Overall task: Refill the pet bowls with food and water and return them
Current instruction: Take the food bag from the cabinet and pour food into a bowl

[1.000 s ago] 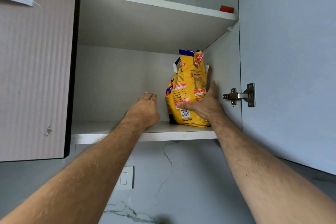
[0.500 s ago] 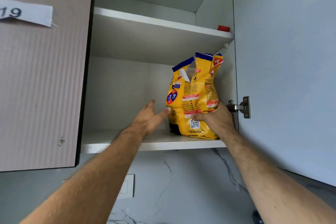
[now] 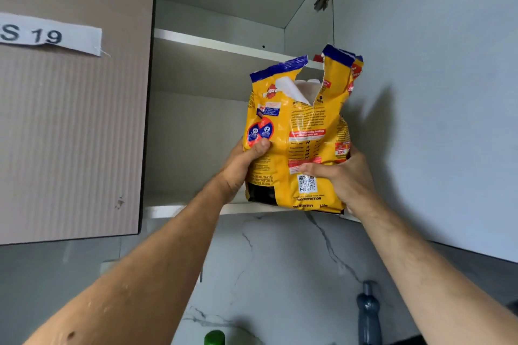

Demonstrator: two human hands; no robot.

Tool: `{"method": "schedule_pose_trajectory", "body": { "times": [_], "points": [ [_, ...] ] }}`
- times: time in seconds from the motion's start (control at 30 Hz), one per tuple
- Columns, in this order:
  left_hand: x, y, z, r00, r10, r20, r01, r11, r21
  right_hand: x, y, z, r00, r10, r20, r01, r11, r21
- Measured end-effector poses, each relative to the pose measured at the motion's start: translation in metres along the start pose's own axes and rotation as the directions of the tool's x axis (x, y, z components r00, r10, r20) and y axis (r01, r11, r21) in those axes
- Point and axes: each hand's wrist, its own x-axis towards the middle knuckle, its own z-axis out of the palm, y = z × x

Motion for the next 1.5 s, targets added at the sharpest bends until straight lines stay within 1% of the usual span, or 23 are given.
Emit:
{"method": "schedule_pose_trajectory", "body": {
  "times": [0.1,0.27,0.33,0.4,0.43,0.5,0.53,0.6,0.67,0.73,0.83,0.9,0.97,1.03,1.13,1.2,1.27,1.3,1.33,1.37,1.4,1.43,1.5],
  "points": [
    [-0.021,0.004,0.007,1.0,0.021,0.002,-0.021,0.997,-0.079,-0.025,-0.012,-0.002,0.999,0.011,0.031,-0.012,0.999,0.037],
    [-0.059,0.008,0.01,1.0,0.019,-0.021,-0.021,0.994,-0.112,-0.06,-0.02,-0.002,0.994,0.078,0.078,-0.081,0.996,0.03],
    [-0.061,0.006,0.005,0.998,0.033,-0.053,-0.039,0.992,-0.119,-0.063,-0.023,0.001,0.984,0.104,0.146,-0.111,0.993,0.035],
    [-0.083,-0.001,0.003,0.994,0.042,-0.105,-0.056,0.989,-0.135,-0.088,-0.028,-0.001,0.959,0.086,0.271,-0.107,0.992,0.064],
    [-0.089,-0.005,0.003,0.995,0.041,-0.093,-0.054,0.988,-0.145,-0.093,-0.026,-0.001,0.943,0.094,0.319,-0.125,0.989,0.079],
    [-0.161,-0.017,0.006,0.996,-0.08,-0.038,0.071,0.977,-0.201,-0.159,-0.041,0.006,0.918,0.2,0.341,-0.246,0.965,0.096],
    [-0.176,-0.027,0.008,0.996,-0.086,-0.039,0.074,0.968,-0.239,-0.173,-0.034,0.003,0.914,0.206,0.349,-0.251,0.964,0.087],
    [-0.201,-0.045,0.017,0.991,-0.113,-0.075,0.084,0.947,-0.309,-0.2,-0.022,-0.004,0.923,0.225,0.313,-0.26,0.963,0.074],
    [-0.217,-0.058,0.02,0.982,-0.146,-0.121,0.099,0.939,-0.328,-0.218,-0.008,-0.007,0.938,0.248,0.241,-0.269,0.961,0.061],
    [-0.239,-0.071,0.026,0.976,-0.174,-0.13,0.119,0.929,-0.351,-0.242,0.005,-0.009,0.938,0.27,0.219,-0.292,0.954,0.075],
    [-0.284,-0.097,0.038,0.948,-0.275,-0.16,0.196,0.901,-0.387,-0.292,0.026,-0.014,0.933,0.317,0.17,-0.329,0.943,0.043],
    [-0.307,-0.11,0.047,0.922,-0.338,-0.188,0.225,0.864,-0.452,-0.322,0.036,-0.019,0.924,0.356,0.137,-0.361,0.933,0.01],
    [-0.321,-0.119,0.057,0.904,-0.389,-0.179,0.24,0.806,-0.541,-0.346,0.044,-0.024,0.919,0.374,0.128,-0.371,0.928,-0.046],
    [-0.329,-0.125,0.063,0.882,-0.439,-0.17,0.269,0.767,-0.582,-0.366,0.052,-0.03,0.909,0.392,0.144,-0.38,0.919,-0.102],
    [-0.336,-0.134,0.07,0.821,-0.492,-0.29,0.258,0.772,-0.58,-0.391,0.058,-0.04,0.874,0.459,0.159,-0.435,0.885,-0.166],
    [-0.34,-0.141,0.075,0.81,-0.455,-0.37,0.243,0.834,-0.495,-0.406,0.064,-0.048,0.852,0.496,0.168,-0.462,0.863,-0.204],
    [-0.352,-0.149,0.08,0.79,-0.377,-0.484,0.249,0.918,-0.309,-0.421,0.069,-0.057,0.821,0.538,0.189,-0.491,0.835,-0.248],
    [-0.36,-0.153,0.081,0.807,-0.303,-0.507,0.236,0.952,-0.194,-0.428,0.071,-0.062,0.806,0.554,0.206,-0.498,0.825,-0.268],
    [-0.37,-0.157,0.08,0.841,-0.227,-0.491,0.219,0.973,-0.075,-0.435,0.073,-0.066,0.793,0.567,0.221,-0.503,0.815,-0.287],
    [-0.378,-0.161,0.079,0.882,-0.173,-0.439,0.212,0.976,0.042,-0.441,0.074,-0.07,0.782,0.579,0.23,-0.508,0.807,-0.302],
    [-0.387,-0.162,0.078,0.913,-0.154,-0.377,0.222,0.964,0.145,-0.447,0.075,-0.074,0.77,0.593,0.237,-0.517,0.796,-0.313],
    [-0.392,-0.164,0.078,0.929,-0.154,-0.336,0.239,0.943,0.23,-0.453,0.077,-0.078,0.757,0.607,0.242,-0.526,0.786,-0.326],
    [-0.403,-0.165,0.074,0.934,-0.147,-0.326,0.271,0.886,0.376,-0.464,0.078,-0.083,0.73,0.631,0.261,-0.535,0.766,-0.356]
  ]
}}
